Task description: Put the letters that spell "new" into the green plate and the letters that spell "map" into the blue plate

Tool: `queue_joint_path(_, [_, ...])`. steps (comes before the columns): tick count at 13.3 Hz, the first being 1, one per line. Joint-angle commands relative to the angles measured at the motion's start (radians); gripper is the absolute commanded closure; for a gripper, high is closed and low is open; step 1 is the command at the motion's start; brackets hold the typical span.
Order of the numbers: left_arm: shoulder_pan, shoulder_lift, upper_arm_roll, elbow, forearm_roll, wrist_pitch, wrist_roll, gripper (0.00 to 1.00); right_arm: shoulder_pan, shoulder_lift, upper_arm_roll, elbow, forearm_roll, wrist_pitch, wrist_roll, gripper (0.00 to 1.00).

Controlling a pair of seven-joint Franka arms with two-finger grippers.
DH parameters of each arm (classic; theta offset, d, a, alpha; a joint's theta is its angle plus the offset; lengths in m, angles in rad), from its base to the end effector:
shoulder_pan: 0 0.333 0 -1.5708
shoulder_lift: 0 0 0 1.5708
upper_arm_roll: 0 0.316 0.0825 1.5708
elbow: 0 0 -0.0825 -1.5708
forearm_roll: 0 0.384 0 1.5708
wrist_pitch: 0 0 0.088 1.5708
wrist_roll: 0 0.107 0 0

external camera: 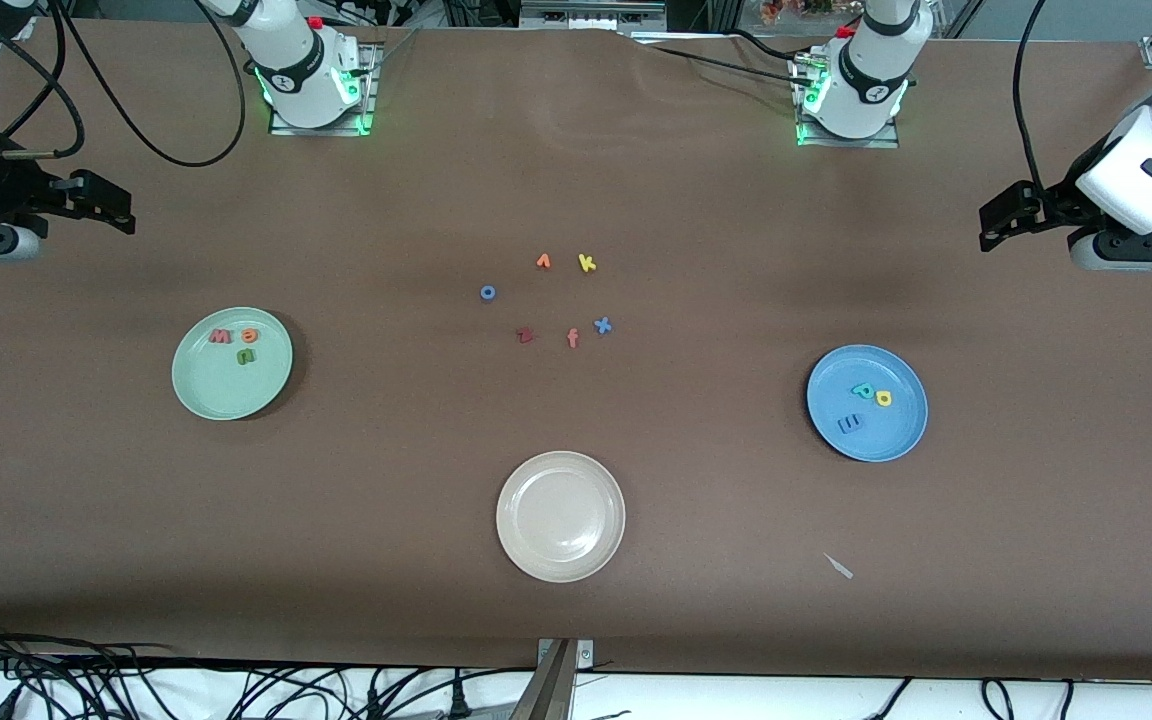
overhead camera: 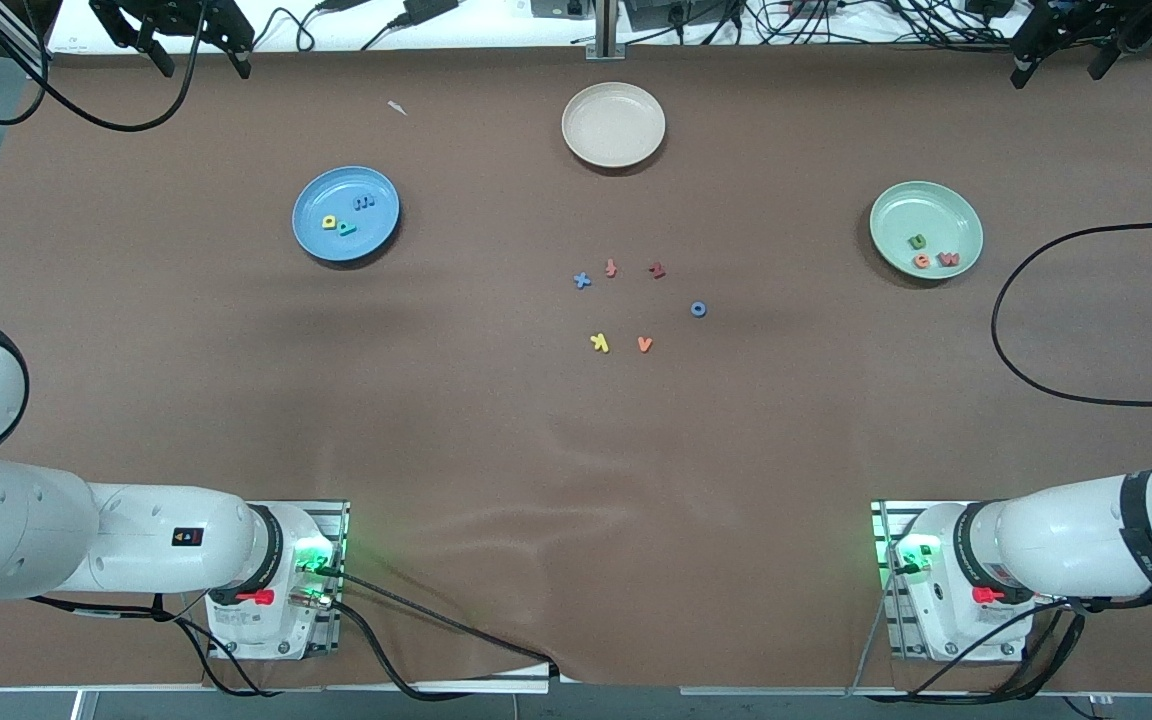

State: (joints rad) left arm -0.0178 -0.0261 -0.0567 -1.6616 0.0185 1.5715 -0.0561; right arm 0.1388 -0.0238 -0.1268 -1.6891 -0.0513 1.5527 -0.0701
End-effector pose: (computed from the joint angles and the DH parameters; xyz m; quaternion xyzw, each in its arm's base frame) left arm 0.5424 -0.0389 0.5961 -0.9994 0.0095 0.0313 0.0121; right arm 0.5405 0.0002 0.5806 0.9972 0.0420 -0.0570 0.0225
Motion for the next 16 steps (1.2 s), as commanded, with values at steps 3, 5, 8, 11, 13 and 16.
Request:
queue_joint_path(3, [-0.004, 0.009, 0.000, 0.025, -0.014, -0.005, 0.010, 0.00, -0.013, -0.008, 0.033, -0.008, -0.012, 0.007, 0.016, 0.00])
queue_joint_path(5, [-0.002, 0.008, 0.000, 0.025, -0.014, -0.005, 0.009, 0.00, -0.011, -0.010, 0.035, -0.008, -0.009, 0.007, 0.018, 0.00])
queue_joint_path(8, [-0.004, 0.009, 0.000, 0.025, -0.012, -0.005, 0.010, 0.00, -0.013, -0.008, 0.035, -0.008, -0.004, 0.012, 0.018, 0.00])
queue_joint_path(11, [-0.004, 0.009, 0.000, 0.025, -0.012, -0.005, 0.010, 0.00, -0.011, -0.008, 0.035, -0.008, -0.004, 0.013, 0.018, 0.00])
queue_joint_path(13, [-0.004, 0.009, 0.000, 0.025, -0.012, -0.005, 0.009, 0.00, -0.011, -0.007, 0.035, -0.006, -0.004, 0.013, 0.018, 0.00])
queue_joint_path(16, [-0.004, 0.008, 0.000, 0.025, -0.011, -0.005, 0.009, 0.00, -0.013, -0.002, 0.035, -0.001, -0.001, 0.013, 0.021, 0.00])
